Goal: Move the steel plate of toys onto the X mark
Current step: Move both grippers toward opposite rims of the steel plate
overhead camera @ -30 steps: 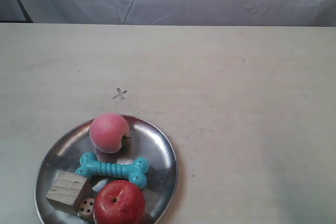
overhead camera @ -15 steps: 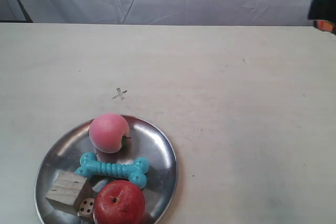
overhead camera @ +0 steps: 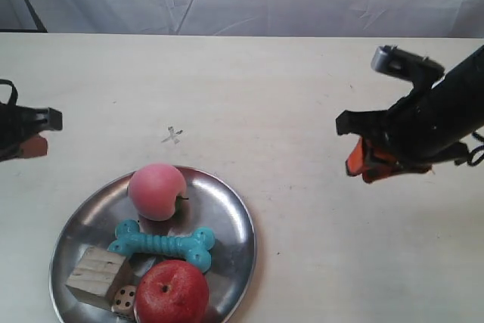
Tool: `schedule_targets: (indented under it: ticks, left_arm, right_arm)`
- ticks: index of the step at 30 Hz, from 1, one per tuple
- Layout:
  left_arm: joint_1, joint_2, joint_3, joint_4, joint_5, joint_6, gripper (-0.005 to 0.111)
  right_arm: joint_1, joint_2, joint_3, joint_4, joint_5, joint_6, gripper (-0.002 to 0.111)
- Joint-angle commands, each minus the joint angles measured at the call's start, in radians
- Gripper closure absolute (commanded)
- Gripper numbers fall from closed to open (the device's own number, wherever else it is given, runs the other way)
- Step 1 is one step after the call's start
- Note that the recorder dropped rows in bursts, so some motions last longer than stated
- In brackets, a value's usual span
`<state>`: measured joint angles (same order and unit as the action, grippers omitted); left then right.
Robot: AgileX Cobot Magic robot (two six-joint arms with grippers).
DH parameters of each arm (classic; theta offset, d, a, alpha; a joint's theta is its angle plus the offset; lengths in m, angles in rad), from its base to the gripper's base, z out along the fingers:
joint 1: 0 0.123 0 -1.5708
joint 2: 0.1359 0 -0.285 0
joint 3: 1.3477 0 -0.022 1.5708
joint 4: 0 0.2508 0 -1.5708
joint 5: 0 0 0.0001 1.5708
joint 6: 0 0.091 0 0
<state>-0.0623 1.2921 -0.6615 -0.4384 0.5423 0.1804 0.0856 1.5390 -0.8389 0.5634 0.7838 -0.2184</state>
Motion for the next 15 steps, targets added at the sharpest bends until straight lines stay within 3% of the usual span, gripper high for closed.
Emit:
schedule_targets:
  ticks: [1,3,6,9,15]
  left_arm:
    - [0.001,0.068,-0.007,0.092,0.181,0.002,0.098]
    - [0.001,0.098,-0.007,0.096,0.201,0.005,0.087]
    - [0.001,0.130,-0.007,0.094,0.200,0.012,0.064]
    - [0.001,0.159,-0.007,0.089,0.209,0.020,0.050]
    - [0.001,0.230,-0.007,-0.003,0.215,0.117,0.051]
  right_arm:
    - [0.026,0.020,0.080,0.278,-0.020,-0.208,0.033]
    - [0.068,0.022,0.096,0.299,-0.037,-0.212,0.033]
    - [0.136,0.022,0.102,0.317,-0.066,-0.209,0.040]
    - [0.199,0.022,0.102,0.352,-0.097,-0.209,0.047]
    - [0.288,0.024,0.105,0.364,-0.171,-0.197,0.049]
